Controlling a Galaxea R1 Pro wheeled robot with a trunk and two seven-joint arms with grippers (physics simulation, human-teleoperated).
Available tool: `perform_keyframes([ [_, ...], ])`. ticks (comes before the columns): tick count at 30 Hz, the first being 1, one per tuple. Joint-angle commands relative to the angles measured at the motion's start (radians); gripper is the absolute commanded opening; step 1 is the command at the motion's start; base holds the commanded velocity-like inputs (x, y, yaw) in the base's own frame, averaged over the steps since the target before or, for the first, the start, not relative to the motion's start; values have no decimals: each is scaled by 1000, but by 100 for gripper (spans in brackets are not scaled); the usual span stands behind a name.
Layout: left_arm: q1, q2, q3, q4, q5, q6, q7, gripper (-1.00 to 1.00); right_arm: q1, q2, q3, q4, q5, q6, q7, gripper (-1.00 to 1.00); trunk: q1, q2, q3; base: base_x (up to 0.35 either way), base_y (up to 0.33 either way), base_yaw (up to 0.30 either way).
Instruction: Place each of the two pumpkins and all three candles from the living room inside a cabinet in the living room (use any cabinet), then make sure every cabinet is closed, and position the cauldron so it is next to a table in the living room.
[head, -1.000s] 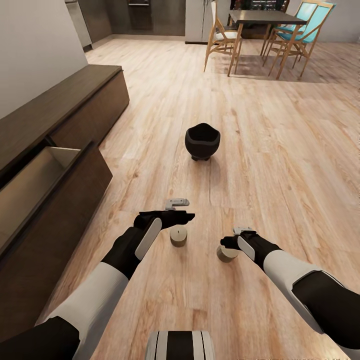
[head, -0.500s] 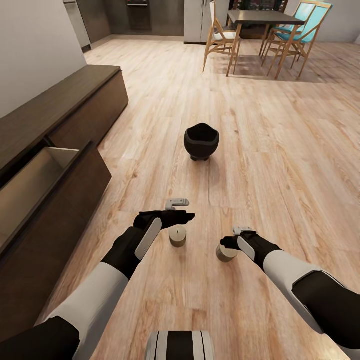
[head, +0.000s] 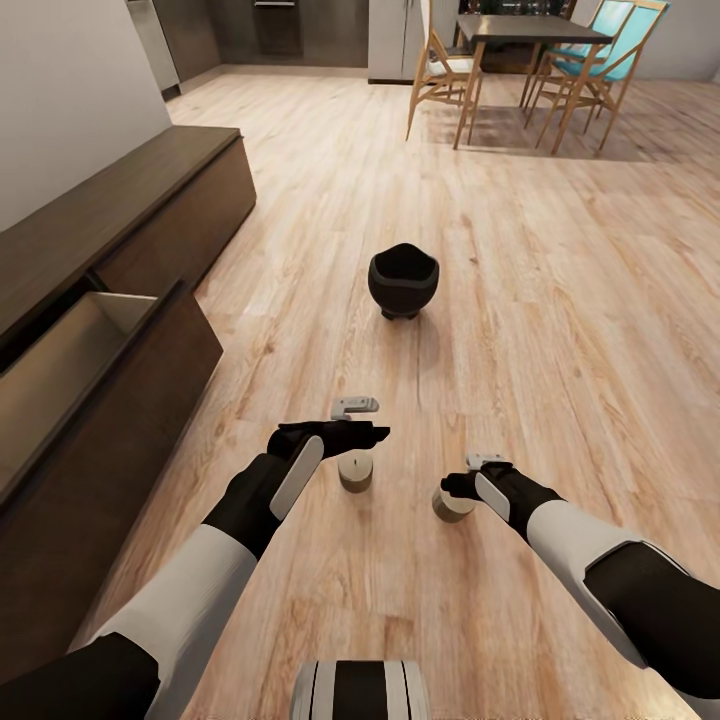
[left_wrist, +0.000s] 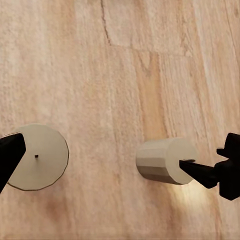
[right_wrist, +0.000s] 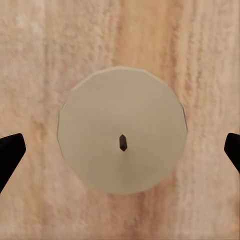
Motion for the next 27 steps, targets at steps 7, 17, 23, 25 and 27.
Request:
perform_keyframes([
  [7,0,0,-1,-1,8,4,5,100,0,-1,8,-3,-10,6,-7,100,3,-2,-28,0,0,0],
  [17,0,0,-1,-1,8,4,5,100,0,-1,8,-3,-10,6,-7,100,7,-4,-63,0,0,0],
  [23,0,0,-1,-1,8,4,5,100,0,-1,8,-3,-10,6,-7,100,7,-4,-63,0,0,0],
  [25,0,0,-1,-1,8,4,5,100,0,-1,7,-3,-10,6,-7,100,7,-4,-63,0,0,0],
  [27,0,0,-1,-1,7,4,5,100,0,-1,8,-3,-10,6,-7,100,7,-4,-63,0,0,0],
])
